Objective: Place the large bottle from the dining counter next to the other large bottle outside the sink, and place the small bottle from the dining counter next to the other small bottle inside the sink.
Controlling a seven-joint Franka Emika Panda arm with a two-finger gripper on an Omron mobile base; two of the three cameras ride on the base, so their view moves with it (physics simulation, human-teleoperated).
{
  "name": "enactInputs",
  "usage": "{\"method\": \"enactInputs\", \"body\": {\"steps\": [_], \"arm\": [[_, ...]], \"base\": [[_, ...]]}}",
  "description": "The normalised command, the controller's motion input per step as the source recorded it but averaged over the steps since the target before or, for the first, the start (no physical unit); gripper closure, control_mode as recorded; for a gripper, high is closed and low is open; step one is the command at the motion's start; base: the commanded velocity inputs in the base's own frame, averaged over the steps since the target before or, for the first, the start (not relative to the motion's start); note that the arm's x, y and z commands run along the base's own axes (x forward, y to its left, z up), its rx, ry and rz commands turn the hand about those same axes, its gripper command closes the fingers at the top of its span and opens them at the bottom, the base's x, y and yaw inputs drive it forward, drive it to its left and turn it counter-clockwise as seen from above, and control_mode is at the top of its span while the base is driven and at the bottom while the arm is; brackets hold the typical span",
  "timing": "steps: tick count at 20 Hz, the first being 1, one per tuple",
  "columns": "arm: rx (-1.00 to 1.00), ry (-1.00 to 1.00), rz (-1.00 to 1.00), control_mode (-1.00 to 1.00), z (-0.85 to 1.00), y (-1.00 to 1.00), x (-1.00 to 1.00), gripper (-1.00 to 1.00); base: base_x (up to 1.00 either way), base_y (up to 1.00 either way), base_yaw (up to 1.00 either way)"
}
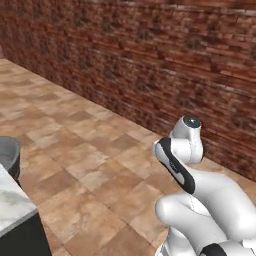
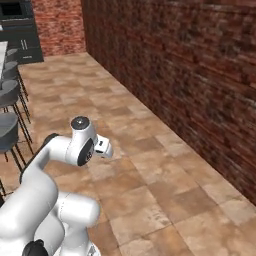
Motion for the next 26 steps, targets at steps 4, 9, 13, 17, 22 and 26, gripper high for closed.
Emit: {"method": "enactInputs", "body": {"steps": [4,9,13,17,22,26], "arm": [[0.00,0.00,0.00,1.00,0.00,0.00,0.00,-1.00],[0.00,0.00,0.00,1.00,0.00,0.00,0.00,-1.00],[0.00,0.00,0.00,1.00,0.00,0.00,0.00,-1.00],[0.00,0.00,0.00,1.00,0.00,0.00,0.00,-1.00],[0.00,0.00,0.00,1.00,0.00,0.00,0.00,-1.00],[0.00,0.00,0.00,1.00,0.00,0.00,0.00,-1.00]], "base": [[1.00,-0.49,0.65],[1.00,-0.46,0.67],[1.00,-0.46,0.68],[1.00,-0.49,0.67],[0.96,-0.50,0.69],[0.65,-0.55,0.71]]}}
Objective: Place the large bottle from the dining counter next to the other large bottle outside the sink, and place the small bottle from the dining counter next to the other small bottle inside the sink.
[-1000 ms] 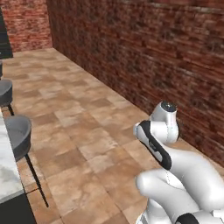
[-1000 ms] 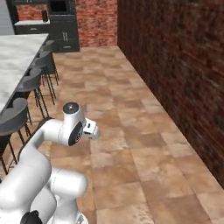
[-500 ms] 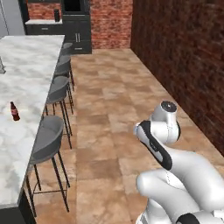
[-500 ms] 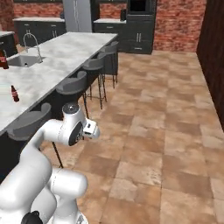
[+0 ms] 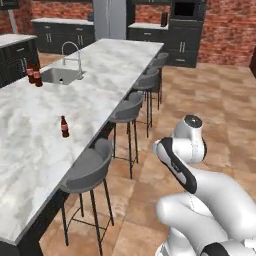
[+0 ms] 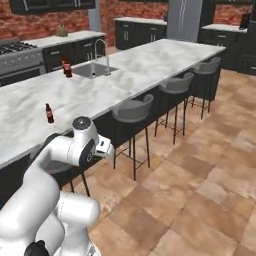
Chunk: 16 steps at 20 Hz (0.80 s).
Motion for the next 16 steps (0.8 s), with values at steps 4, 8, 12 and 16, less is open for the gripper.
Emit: {"method": "enactInputs", "body": {"steps": [4,8,12,16], "arm": [[0.00,0.00,0.00,1.00,0.00,0.00,0.00,-1.00],[0.00,0.00,0.00,1.00,0.00,0.00,0.00,-1.00],[0.00,0.00,0.00,1.00,0.00,0.00,0.00,-1.00],[0.00,0.00,0.00,1.00,0.00,0.00,0.00,-1.00]], "base": [[0.23,-0.59,0.71],[0.14,-0.62,0.72],[0.12,-0.57,0.69],[0.09,-0.52,0.66]]}}
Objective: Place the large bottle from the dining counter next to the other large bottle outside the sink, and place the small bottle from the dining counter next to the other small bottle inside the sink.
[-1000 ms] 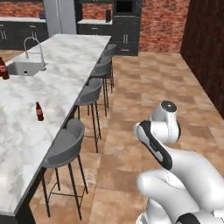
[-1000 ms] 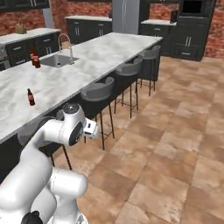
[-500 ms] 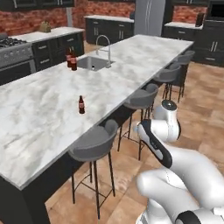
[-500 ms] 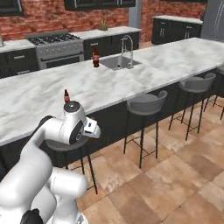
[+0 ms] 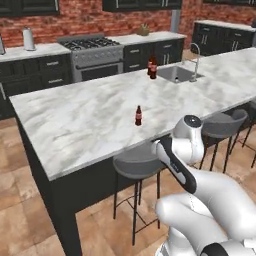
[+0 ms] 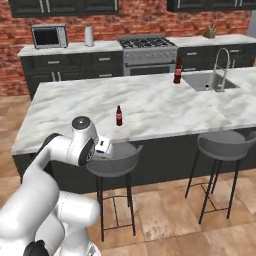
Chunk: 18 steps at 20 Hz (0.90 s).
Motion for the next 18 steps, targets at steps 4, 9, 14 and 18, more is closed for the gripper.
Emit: {"method": "enactInputs", "body": {"steps": [4,9,14,18], "arm": [[0.00,0.00,0.00,1.00,0.00,0.00,0.00,-1.00],[0.00,0.00,0.00,1.00,0.00,0.00,0.00,-1.00],[0.00,0.00,0.00,1.00,0.00,0.00,0.00,-1.00],[0.00,0.00,0.00,1.00,0.00,0.00,0.00,-1.00]], "base": [[0.02,-0.44,0.57],[0.00,-0.39,0.31],[-0.01,-0.60,0.17],[0.00,-0.74,0.15]]}}
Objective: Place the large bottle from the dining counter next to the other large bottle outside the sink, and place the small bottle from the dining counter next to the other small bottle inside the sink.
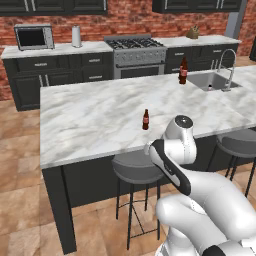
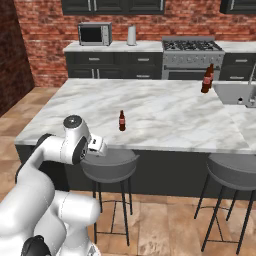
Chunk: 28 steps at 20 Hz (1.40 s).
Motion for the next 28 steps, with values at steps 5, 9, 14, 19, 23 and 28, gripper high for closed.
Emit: {"method": "enactInputs", "body": {"steps": [5,9,14,19,23,28], "arm": [[0.00,0.00,0.00,1.00,0.00,0.00,0.00,-1.00],[0.00,0.00,0.00,1.00,0.00,0.00,0.00,-1.00],[0.00,0.00,0.00,1.00,0.00,0.00,0.00,-1.00],[0.00,0.00,0.00,1.00,0.00,0.00,0.00,-1.00],[0.00,0.00,0.00,1.00,0.00,0.00,0.00,-1.00],[0.00,0.00,0.00,1.00,0.00,0.00,0.00,-1.00]], "base": [[0.13,-0.49,0.10],[0.30,-0.39,0.06],[0.56,-0.31,0.02],[0.53,-0.16,0.00],[0.22,0.00,0.01],[0.13,0.00,0.00]]}}
